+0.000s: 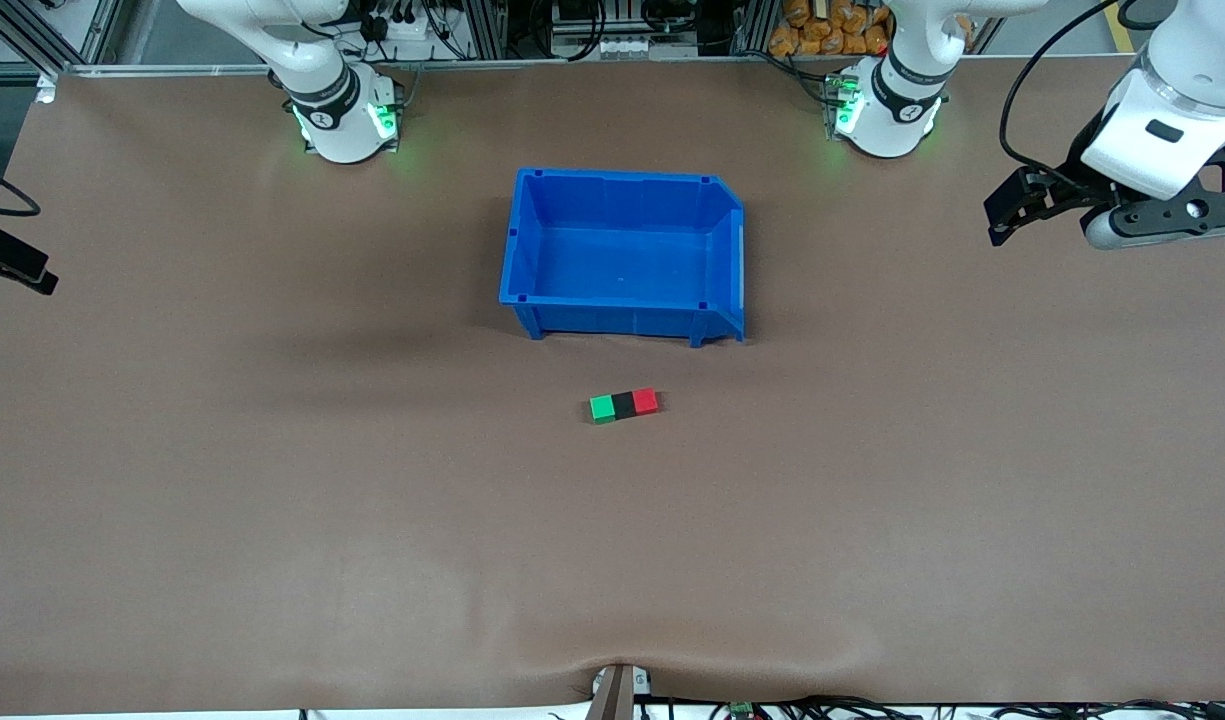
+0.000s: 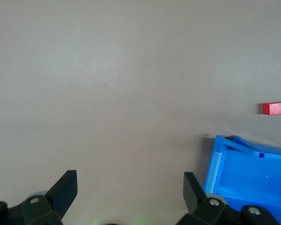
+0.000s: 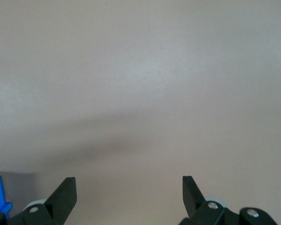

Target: Attach green and red cubes to black cube

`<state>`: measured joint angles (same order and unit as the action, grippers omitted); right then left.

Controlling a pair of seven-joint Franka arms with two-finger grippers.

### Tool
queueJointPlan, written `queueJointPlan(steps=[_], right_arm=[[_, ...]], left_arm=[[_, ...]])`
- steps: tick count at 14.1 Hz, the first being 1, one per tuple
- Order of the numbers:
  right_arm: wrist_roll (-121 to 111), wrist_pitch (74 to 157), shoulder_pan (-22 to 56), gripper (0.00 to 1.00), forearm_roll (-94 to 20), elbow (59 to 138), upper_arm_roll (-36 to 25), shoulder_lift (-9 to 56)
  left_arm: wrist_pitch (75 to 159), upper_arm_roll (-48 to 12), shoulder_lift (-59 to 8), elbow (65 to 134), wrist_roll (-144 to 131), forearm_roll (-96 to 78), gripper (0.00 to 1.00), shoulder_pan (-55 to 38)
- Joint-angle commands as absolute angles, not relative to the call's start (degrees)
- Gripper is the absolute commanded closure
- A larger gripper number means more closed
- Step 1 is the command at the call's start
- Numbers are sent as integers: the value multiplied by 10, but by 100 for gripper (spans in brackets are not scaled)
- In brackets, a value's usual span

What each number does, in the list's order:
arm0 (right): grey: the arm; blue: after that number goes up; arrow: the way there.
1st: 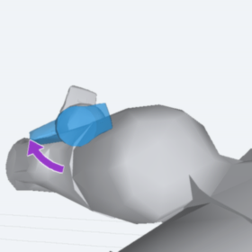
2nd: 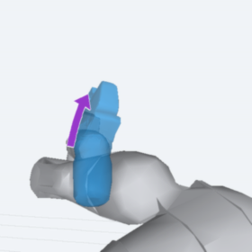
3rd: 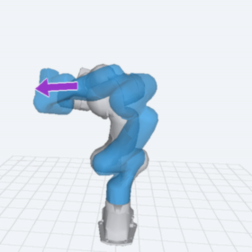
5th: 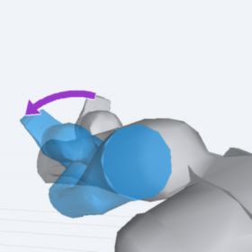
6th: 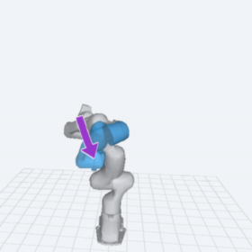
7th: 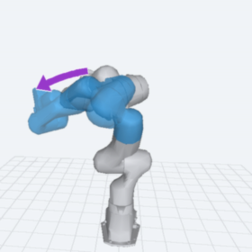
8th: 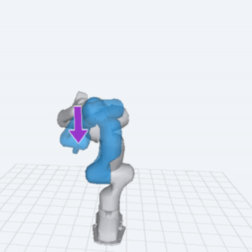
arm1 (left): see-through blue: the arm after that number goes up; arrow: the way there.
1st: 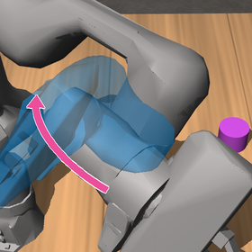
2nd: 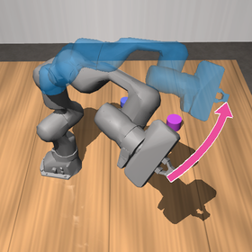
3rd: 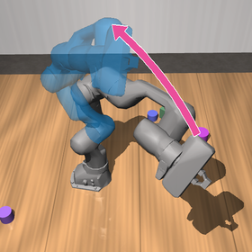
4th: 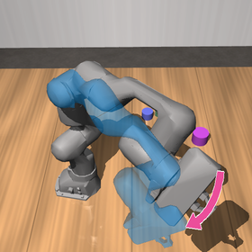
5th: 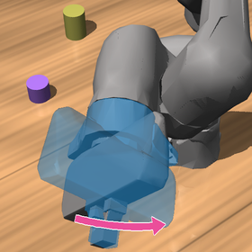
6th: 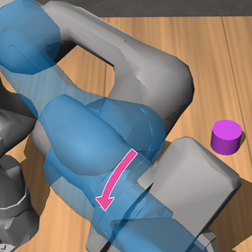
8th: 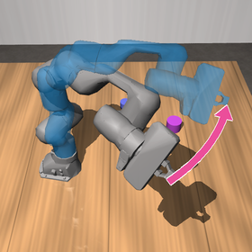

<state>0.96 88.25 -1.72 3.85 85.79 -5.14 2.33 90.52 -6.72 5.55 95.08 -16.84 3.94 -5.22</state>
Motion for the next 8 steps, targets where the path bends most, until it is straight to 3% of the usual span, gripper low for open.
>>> queueJointPlan(steps=[1,8], right_arm=[[13,887,-14,0,44,874,-50,4],[11,902,11,0,39,891,-54,-20]], left_arm=[[874,-75,64,949,-160,30,0,-45],[867,-71,45,921,-145,29,0,-45]])
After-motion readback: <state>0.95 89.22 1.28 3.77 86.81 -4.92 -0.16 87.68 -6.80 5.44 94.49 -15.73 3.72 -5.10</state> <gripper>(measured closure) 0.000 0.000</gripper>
